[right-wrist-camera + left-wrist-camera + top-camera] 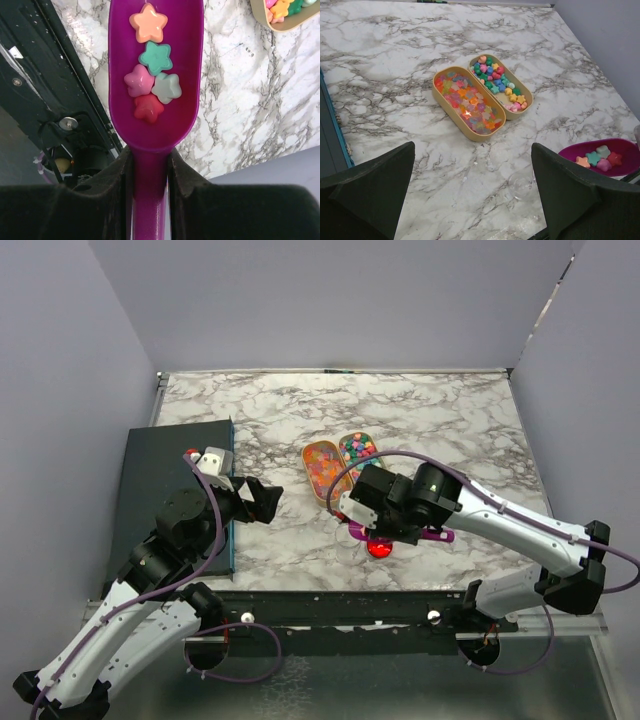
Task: Pack the candies
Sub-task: Place the fake candies in the packing bottle.
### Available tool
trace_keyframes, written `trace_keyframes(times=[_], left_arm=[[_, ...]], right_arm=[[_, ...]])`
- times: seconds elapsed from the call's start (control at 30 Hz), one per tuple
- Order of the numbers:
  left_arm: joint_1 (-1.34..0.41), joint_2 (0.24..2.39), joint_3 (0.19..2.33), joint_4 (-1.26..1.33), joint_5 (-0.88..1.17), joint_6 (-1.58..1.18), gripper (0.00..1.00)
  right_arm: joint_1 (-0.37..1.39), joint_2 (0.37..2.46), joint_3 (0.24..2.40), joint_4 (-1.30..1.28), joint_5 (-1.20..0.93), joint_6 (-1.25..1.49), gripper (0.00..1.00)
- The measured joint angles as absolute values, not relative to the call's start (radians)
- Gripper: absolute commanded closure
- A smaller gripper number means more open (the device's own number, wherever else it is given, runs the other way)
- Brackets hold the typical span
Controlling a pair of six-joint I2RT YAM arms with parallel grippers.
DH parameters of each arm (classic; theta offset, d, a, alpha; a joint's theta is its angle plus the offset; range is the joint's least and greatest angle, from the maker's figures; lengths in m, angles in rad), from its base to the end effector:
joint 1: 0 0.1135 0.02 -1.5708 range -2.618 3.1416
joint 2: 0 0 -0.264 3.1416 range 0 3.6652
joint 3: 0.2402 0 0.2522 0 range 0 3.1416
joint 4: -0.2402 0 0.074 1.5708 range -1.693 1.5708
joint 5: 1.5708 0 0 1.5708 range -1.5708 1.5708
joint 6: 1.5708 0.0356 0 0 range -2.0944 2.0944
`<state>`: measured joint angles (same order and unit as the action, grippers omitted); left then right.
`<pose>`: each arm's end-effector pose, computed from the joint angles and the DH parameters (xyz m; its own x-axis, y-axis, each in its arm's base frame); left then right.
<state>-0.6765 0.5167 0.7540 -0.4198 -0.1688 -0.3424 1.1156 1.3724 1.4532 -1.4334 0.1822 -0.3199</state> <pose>0.0987 -0.0716 0.3400 -0.2973 -0.1858 -0.9365 0.4125 0.8596 -0.3014 0.1073 0.2045 0.3455 -0.1351 -0.9794 -0.1499 -0.9571 0.1681 -0.2360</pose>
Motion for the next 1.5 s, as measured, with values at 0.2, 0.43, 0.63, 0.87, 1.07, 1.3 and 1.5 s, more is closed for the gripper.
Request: trace_keyframes(times=[0.2,0.43,0.63,0.87,1.07,1.3,1.5], left_arm=[[-0.676,0.517,0.754,-0.42,-0.168,-0.342,0.01],[-0.676,0.513,0.754,-0.419,-0.168,-0.342,0.01],[-0.677,0.513,0.754,-0.418,-0.168,-0.342,0.01],[-0.676,0.513,0.754,-0.416,-0.168,-0.342,0.01],[-0.676,0.513,0.754,-0.413,-0.168,-0.342,0.01],[-0.676,0.513,0.754,-0.413,-0.168,-0.342,0.01],[-0.677,0.513,0.754,-0.413,-0.168,-0.342,0.01]], right_arm=[[1.134,1.4,1.455,-1.435,0.222,-0.315,0.99],[1.158,1.407,1.455,-1.438,0.26,-0.315,1.0],[1.181,1.416,1.455,-1.438,0.284,-0.315,1.0],[1.208,1.425,1.455,-1.438,0.317,-0.315,0.99],[1.223,1.427,1.455,-1.438,0.338,-0.322,1.0],[1.24,1.43,1.455,-1.438,0.371,-0.343,0.99],[1.256,1.433,1.455,-1.438,0.387,-0.364,1.0]])
